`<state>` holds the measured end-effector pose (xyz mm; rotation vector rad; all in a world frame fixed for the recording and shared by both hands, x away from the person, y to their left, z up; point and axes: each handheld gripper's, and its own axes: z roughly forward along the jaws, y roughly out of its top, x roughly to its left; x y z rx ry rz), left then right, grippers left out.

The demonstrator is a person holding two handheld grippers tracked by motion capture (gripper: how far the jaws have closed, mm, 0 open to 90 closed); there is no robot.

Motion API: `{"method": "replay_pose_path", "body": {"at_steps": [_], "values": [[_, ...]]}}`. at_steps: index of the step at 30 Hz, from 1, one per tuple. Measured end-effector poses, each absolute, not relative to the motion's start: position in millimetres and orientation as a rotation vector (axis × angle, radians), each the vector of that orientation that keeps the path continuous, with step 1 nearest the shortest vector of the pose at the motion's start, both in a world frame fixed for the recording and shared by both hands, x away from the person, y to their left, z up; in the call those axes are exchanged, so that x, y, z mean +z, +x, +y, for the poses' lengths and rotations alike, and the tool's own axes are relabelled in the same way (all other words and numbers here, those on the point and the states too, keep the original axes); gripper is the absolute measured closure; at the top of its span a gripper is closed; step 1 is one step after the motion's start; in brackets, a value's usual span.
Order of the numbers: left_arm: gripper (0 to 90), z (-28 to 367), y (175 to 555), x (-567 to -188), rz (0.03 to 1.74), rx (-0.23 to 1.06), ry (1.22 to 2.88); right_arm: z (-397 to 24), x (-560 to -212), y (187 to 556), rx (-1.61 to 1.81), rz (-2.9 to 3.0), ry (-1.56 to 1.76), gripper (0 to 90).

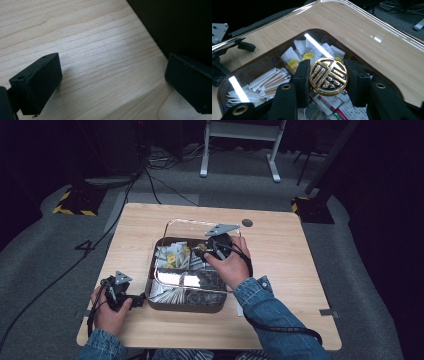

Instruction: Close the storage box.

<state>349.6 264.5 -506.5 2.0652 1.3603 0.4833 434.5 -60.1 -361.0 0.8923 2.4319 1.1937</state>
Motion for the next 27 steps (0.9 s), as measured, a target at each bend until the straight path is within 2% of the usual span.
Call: {"method": "replay_pose_path", "body": {"at_steps": [15,27], "values": [[1.4,264.5,349.6,-506.5,1.360,0.483,2.066,-26.2,-398.8,426.8,1.126,2.483,0.912,59.0],[1.3,264.5,349.6,-506.5,1.360,0.483,2.066,-17.2,-420.7,427.1,1.087,2.498,0.890,58.9]]}}
